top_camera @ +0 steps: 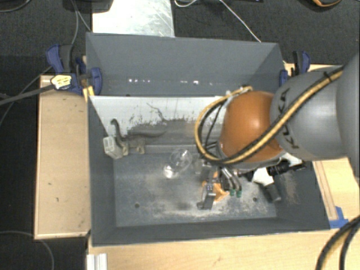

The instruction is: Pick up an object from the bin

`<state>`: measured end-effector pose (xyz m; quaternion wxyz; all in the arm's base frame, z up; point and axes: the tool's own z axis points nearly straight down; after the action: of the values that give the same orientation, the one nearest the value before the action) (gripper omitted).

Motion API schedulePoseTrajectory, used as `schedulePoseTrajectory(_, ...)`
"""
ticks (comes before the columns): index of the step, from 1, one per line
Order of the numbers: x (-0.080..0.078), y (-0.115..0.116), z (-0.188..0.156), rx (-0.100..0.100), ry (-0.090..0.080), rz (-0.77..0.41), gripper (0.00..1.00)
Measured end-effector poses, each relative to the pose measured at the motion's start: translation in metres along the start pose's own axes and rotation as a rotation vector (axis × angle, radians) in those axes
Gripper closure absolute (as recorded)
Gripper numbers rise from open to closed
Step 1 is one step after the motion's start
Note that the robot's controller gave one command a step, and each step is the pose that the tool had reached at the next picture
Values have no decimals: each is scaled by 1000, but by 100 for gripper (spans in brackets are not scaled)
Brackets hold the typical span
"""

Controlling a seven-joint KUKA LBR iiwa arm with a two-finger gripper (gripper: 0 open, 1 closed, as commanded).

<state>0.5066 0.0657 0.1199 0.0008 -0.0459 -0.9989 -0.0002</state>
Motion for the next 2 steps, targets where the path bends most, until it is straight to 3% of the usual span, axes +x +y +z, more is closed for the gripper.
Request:
schedulePoseTrajectory(1, 1, -27, -26, -1, -8, 107, 0)
schedulePoseTrajectory(2, -29, -71, 5, -1, -4, -175, 100)
